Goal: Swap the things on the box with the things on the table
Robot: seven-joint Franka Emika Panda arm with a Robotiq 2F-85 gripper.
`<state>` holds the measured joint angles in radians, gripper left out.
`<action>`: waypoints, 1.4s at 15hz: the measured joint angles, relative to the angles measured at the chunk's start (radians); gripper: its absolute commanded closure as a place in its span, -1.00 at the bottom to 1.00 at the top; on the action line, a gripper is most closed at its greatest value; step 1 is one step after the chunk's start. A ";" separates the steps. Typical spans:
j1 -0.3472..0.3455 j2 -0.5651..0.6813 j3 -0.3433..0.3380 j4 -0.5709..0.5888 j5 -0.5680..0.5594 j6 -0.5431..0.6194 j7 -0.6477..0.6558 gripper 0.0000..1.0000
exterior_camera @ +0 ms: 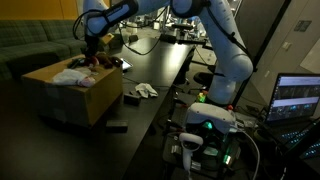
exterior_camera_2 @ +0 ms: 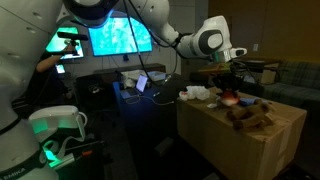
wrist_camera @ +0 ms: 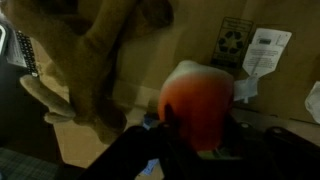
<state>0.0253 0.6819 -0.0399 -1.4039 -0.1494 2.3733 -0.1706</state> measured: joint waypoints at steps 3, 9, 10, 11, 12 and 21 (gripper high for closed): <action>0.009 -0.005 -0.001 0.030 -0.025 -0.003 0.013 -0.98; 0.054 -0.055 -0.004 0.047 -0.080 -0.001 0.062 -0.99; 0.065 -0.063 -0.002 0.045 -0.080 -0.001 0.063 -1.00; 0.076 -0.070 0.002 0.041 -0.080 -0.001 0.064 -0.98; 0.088 -0.075 0.008 0.037 -0.080 -0.001 0.066 -1.00; 0.140 -0.079 0.076 -0.065 -0.067 0.036 0.096 -1.00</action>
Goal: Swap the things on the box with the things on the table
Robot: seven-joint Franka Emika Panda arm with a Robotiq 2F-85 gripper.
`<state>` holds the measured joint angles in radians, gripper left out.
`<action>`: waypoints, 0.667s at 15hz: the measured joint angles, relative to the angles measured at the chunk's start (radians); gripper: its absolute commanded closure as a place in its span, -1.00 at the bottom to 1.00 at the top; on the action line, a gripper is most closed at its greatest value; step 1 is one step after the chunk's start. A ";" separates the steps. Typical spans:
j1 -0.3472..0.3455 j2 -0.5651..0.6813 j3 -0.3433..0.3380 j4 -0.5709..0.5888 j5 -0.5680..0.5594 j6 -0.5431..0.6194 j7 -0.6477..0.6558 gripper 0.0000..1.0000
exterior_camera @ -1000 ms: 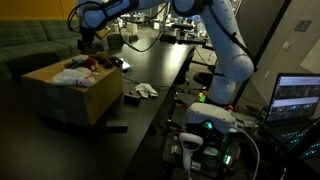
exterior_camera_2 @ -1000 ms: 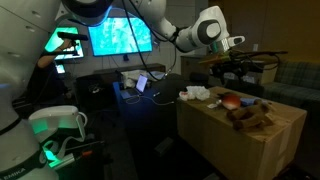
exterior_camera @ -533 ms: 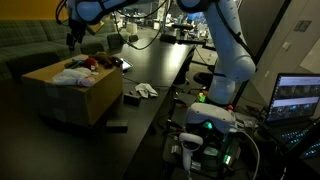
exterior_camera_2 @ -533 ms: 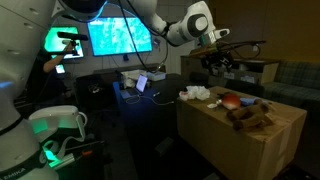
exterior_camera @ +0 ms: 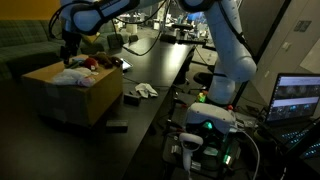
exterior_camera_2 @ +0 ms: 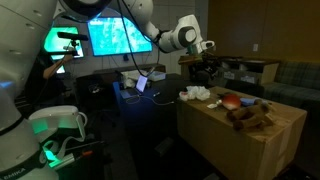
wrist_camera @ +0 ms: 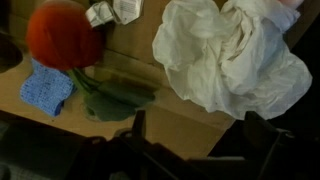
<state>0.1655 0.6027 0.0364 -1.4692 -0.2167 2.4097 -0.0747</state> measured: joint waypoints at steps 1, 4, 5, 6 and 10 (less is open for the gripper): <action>-0.001 0.001 0.001 -0.013 0.007 0.004 0.000 -1.00; -0.012 0.005 0.011 -0.044 0.042 0.012 -0.003 -1.00; -0.017 0.005 0.017 -0.052 0.055 0.012 -0.005 -1.00; -0.022 0.006 0.024 -0.060 0.067 0.013 -0.009 -1.00; -0.036 0.006 0.045 -0.080 0.101 0.013 -0.026 -1.00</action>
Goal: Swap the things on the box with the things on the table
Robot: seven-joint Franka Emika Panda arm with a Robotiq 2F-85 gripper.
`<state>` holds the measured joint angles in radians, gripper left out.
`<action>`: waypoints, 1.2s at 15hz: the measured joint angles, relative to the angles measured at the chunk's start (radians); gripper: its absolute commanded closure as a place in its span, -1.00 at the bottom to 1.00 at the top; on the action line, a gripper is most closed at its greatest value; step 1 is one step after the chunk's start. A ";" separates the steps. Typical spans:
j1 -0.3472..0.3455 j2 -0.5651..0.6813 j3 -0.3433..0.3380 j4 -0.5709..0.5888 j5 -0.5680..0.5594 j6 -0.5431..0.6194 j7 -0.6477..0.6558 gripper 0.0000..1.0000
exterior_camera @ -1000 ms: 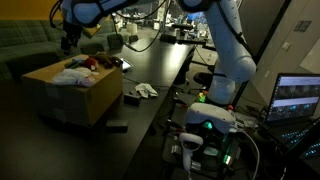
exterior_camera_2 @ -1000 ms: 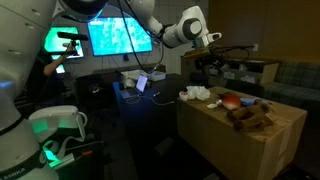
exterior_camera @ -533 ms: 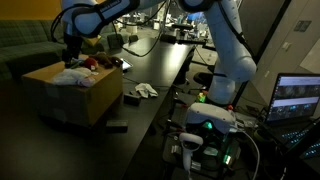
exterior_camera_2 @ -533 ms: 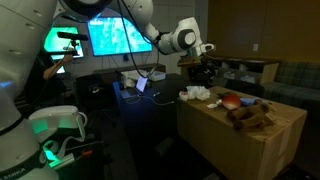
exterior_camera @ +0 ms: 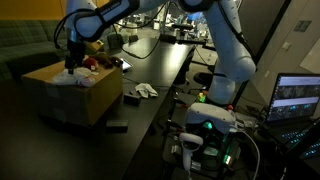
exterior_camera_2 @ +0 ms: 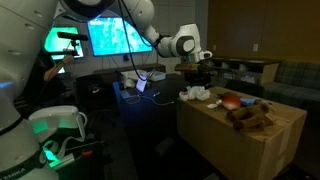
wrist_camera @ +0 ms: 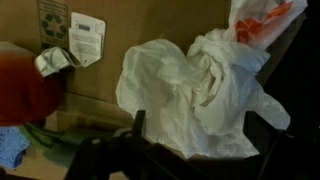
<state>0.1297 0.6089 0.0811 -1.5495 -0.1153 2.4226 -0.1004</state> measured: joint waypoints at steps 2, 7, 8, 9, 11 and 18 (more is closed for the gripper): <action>-0.002 0.001 0.004 -0.008 0.008 0.001 -0.007 -1.00; -0.006 0.025 0.004 -0.020 0.008 0.046 -0.036 -1.00; -0.008 0.034 0.004 -0.021 0.008 0.061 -0.046 -1.00; -0.010 0.041 0.004 -0.023 0.008 0.075 -0.055 -1.00; -0.015 0.055 0.004 -0.024 0.008 0.095 -0.072 -1.00; -0.022 0.065 0.005 -0.024 0.007 0.112 -0.111 -0.47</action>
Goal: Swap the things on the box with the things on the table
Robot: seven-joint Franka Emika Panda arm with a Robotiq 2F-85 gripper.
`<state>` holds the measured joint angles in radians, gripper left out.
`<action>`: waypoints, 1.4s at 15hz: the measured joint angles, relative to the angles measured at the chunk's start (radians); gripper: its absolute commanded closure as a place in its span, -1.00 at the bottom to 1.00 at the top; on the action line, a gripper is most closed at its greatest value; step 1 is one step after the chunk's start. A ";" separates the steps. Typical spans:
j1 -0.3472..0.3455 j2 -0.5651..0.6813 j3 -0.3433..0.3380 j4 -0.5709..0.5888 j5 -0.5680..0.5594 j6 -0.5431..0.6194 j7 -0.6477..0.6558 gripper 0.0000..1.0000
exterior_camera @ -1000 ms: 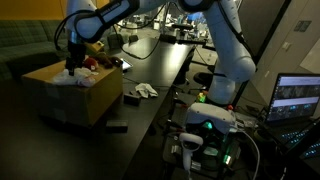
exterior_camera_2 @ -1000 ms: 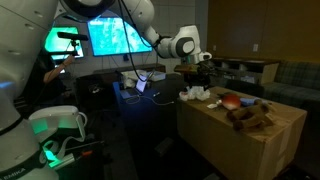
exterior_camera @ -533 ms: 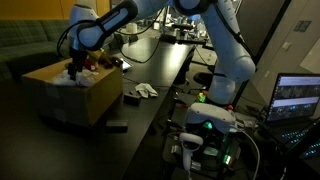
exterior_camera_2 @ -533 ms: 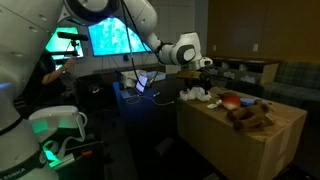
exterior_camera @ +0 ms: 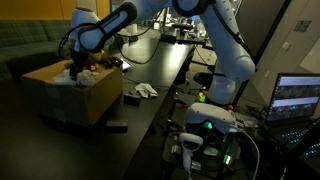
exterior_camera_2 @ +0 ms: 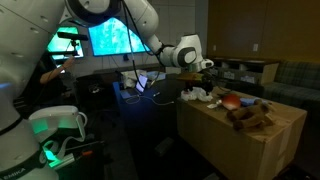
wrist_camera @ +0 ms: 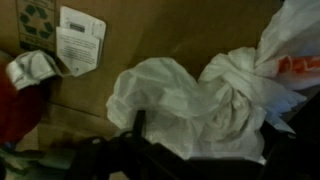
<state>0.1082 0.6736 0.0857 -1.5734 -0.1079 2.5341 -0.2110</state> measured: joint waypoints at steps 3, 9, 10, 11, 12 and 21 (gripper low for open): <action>0.000 0.000 0.000 -0.002 -0.001 0.000 -0.019 0.03; 0.001 -0.001 0.005 -0.011 -0.005 -0.003 -0.054 0.89; 0.000 -0.003 0.008 -0.012 -0.005 -0.005 -0.064 0.98; -0.003 -0.006 0.014 -0.013 -0.005 -0.011 -0.077 1.00; -0.008 -0.010 0.025 -0.014 -0.004 -0.019 -0.094 1.00; -0.106 -0.177 0.186 -0.100 0.117 -0.176 -0.352 0.96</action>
<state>0.0020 0.4962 0.2715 -1.6738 0.0087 2.3582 -0.5627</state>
